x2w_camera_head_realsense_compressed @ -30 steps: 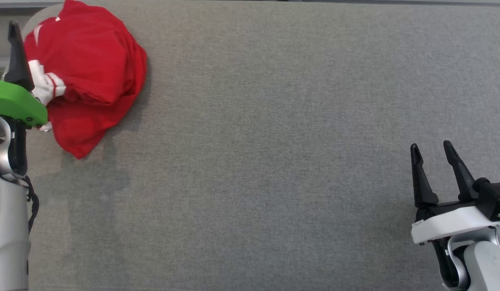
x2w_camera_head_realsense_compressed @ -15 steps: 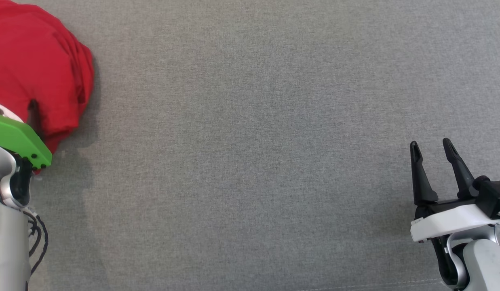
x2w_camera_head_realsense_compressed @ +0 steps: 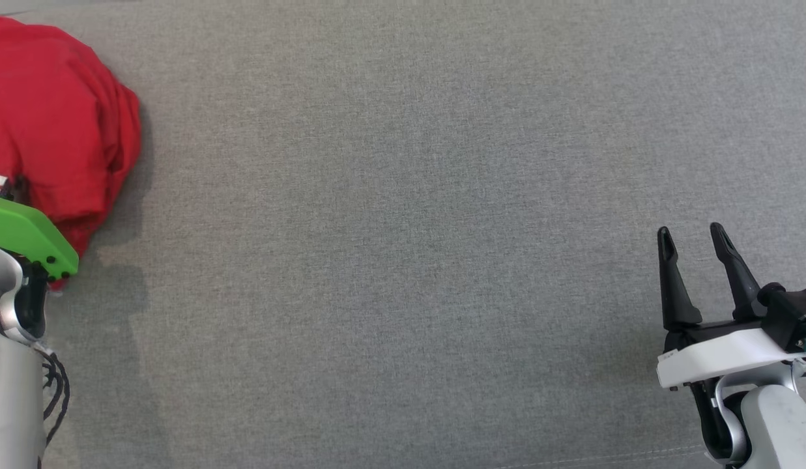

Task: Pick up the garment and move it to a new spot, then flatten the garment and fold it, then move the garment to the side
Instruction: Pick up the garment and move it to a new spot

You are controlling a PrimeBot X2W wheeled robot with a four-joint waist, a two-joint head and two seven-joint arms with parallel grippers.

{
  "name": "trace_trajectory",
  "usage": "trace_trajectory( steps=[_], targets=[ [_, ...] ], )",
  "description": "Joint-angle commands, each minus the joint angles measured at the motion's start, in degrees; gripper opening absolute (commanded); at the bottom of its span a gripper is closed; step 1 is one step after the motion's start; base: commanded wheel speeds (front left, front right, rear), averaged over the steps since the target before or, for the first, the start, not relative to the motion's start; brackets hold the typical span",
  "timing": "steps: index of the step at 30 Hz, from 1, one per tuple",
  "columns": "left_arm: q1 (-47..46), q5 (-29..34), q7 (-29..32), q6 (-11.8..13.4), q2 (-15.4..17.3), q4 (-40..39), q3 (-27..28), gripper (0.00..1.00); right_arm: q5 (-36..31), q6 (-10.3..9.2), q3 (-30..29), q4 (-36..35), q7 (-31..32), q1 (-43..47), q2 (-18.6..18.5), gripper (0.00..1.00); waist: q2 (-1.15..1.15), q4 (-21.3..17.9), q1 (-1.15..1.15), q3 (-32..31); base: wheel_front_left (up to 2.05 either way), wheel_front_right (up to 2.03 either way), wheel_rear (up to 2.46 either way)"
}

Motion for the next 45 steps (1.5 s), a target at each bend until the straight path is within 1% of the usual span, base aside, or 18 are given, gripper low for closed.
trace_trajectory(
  steps=[1, 9, 17, 22, 28, 33, 37, 41, 45],
  targets=[
    [-1.1, 0.6, -1.3, 0.1, 0.7, -0.8, -0.1, 0.0, -0.3, -0.04, 0.0, -0.1, -0.2, 0.3, 0.3, 1.0, 0.0, 0.5, 0.0, -1.0, 0.0, 0.0, 0.0],
    [-4.0, 2.8, -7.0, -0.3, 1.2, -7.0, -1.9, 0.0, -0.5, -0.04, 0.6, 0.9, -0.2, 1.3, 1.1, 1.0, 0.0, 1.3, 0.0, -4.6, 0.0, 0.0, 0.0],
    [-9.0, 5.2, -8.5, -0.7, -0.4, -16.0, -5.5, 0.0, -0.2, -0.04, 0.9, 1.8, -0.2, 2.1, 2.2, 1.0, 0.0, -0.9, 0.0, -8.3, 0.0, 0.0, 0.0],
    [-13.3, 6.1, -7.7, -1.2, -2.5, -21.2, -8.8, 0.0, -0.3, -0.04, 0.7, 2.3, -0.2, 2.8, 3.0, 1.0, 0.0, -3.3, 0.0, -9.9, 0.0, 0.0, 0.0],
    [-18.8, 6.6, -5.9, -2.4, -7.0, -25.8, -13.9, 0.0, -0.3, -0.04, 0.6, 2.6, -0.2, 3.0, 3.5, 1.0, 0.0, -6.9, 0.0, -10.2, 0.0, 0.0, 0.0],
    [-22.9, 5.5, -6.0, -3.6, -12.4, -25.8, -18.2, 0.0, -0.3, -0.04, 0.6, 2.7, -0.2, 2.3, 3.9, 1.0, 0.0, -10.0, 0.0, -9.4, 0.0, 0.0, 0.0],
    [-23.8, 4.6, -6.9, -3.9, -15.1, -24.1, -20.4, 0.0, 0.1, -0.04, 0.8, 3.1, -0.2, 1.7, 4.1, 1.0, 0.0, -12.4, 0.0, -8.5, 0.0, 0.0, 0.0],
    [-20.3, 3.3, -8.4, -3.8, -16.3, -21.4, -22.5, 0.0, 0.4, -0.04, 0.5, 3.3, -0.2, 1.7, 4.3, 1.0, 0.0, -13.7, 0.0, -7.6, 0.0, 0.0, 0.0],
    [-15.0, 2.2, -10.6, -3.0, -16.8, -17.8, -24.1, 0.0, 0.4, -0.04, 0.0, 3.0, -0.2, 2.0, 4.5, 1.0, 0.0, -13.7, 0.0, -6.8, 0.0, 0.0, 0.0]
  ],
)
